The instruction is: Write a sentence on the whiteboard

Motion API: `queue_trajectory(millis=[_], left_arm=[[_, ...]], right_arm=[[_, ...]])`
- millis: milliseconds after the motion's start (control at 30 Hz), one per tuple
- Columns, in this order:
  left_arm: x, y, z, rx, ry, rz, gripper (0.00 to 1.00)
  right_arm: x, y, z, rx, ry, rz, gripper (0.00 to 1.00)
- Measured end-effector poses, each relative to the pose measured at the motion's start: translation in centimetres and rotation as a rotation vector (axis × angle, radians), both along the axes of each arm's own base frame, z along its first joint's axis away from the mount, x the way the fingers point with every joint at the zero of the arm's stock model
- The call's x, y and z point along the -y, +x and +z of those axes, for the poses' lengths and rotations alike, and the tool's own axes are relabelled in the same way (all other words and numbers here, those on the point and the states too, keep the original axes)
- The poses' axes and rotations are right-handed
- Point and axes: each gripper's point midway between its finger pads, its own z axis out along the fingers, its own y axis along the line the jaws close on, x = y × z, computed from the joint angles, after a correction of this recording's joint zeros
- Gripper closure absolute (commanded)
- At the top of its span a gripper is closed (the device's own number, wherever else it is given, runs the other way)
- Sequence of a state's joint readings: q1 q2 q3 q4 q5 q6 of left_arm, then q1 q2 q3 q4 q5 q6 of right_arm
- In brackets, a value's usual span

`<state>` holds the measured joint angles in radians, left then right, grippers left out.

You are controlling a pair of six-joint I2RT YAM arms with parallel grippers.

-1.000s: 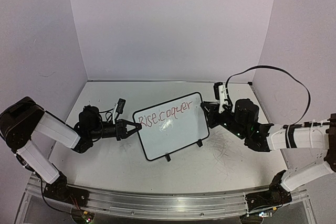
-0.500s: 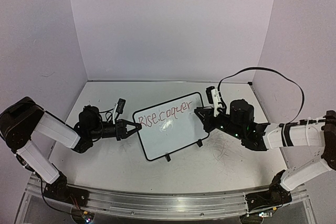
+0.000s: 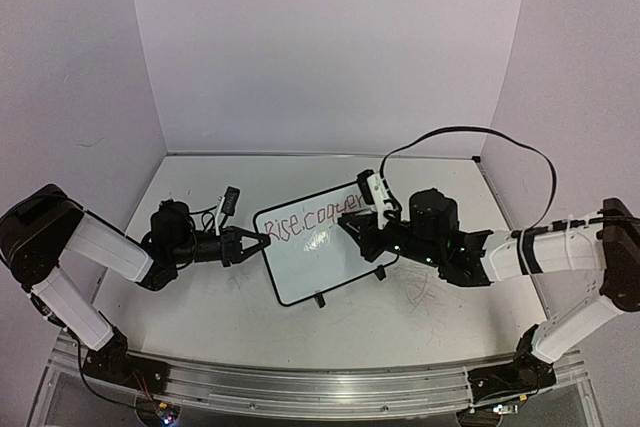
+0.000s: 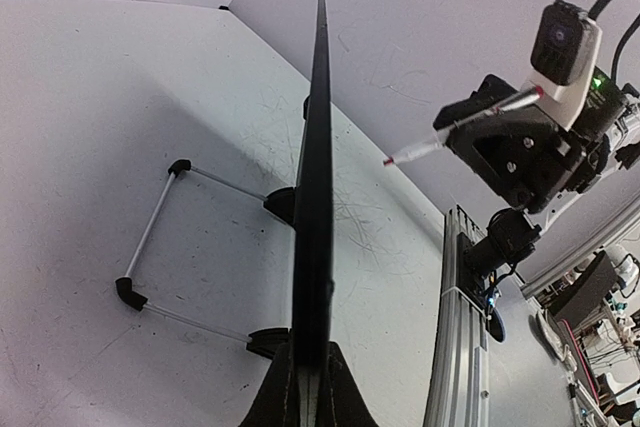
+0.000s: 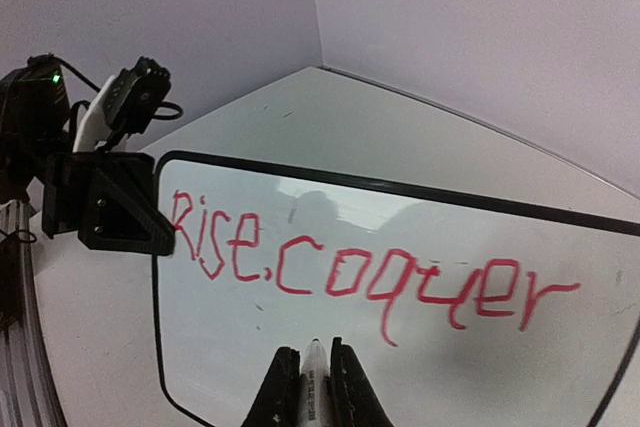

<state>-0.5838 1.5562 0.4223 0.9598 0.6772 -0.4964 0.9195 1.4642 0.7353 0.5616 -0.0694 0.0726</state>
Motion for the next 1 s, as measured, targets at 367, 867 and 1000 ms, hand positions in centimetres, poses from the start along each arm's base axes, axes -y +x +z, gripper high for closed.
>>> queue_trajectory(millis=[367, 867, 1000], left_arm=[[0.0, 0.0, 0.0, -0.001, 0.0, 0.001, 1.0], [0.0, 0.0, 0.0, -0.001, 0.001, 0.0, 1.0], [0.0, 0.0, 0.0, -0.001, 0.001, 0.0, 1.0]], right_arm=[[-8.8, -5.6, -3.1, -0.017, -0.074, 0.238, 1.0], [-9.4, -3.8, -4.0, 0.006, -0.098, 0.113, 1.0], [-9.3, -3.3, -3.8, 0.013, -0.092, 0.084, 1.0]])
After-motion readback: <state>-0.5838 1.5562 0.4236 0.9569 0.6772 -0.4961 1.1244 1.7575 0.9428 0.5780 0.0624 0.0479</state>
